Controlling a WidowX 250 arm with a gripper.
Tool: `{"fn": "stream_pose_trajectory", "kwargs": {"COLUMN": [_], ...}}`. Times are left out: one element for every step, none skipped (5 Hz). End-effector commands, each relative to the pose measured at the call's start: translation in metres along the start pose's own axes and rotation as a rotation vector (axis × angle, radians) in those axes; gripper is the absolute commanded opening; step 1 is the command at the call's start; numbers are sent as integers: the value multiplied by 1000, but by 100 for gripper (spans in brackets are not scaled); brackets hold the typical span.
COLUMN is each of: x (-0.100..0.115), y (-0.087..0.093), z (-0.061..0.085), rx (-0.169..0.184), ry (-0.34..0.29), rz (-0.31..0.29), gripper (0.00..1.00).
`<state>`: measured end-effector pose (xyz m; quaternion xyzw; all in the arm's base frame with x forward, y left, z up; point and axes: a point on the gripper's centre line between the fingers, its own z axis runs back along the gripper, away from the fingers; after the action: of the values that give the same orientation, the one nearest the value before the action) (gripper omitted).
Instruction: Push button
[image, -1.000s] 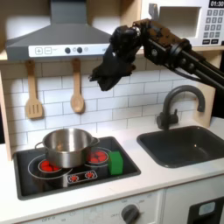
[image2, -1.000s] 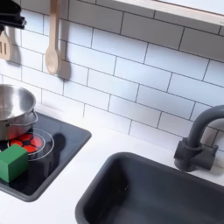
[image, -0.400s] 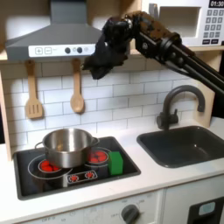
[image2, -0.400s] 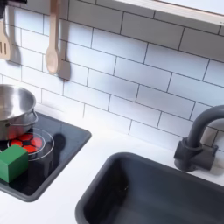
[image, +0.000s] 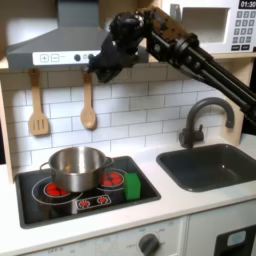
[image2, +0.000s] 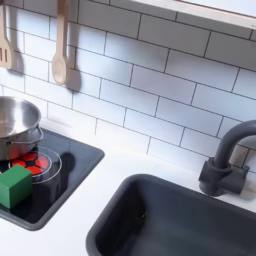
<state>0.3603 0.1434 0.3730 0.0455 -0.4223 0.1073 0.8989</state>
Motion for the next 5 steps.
{"fn": "stream_pose_trajectory", "kwargs": {"x": [11,16,21,25,27], "y": [0,0,0,0,-1], "z": [-5,-9,-12,-13,-13], "rx": [-6,-9,-13,-15,-21], "ry": [-33,-43,-52,-60,-64], "rz": [9,14,19,21,25], "gripper": [0,0,0,0,0]}}
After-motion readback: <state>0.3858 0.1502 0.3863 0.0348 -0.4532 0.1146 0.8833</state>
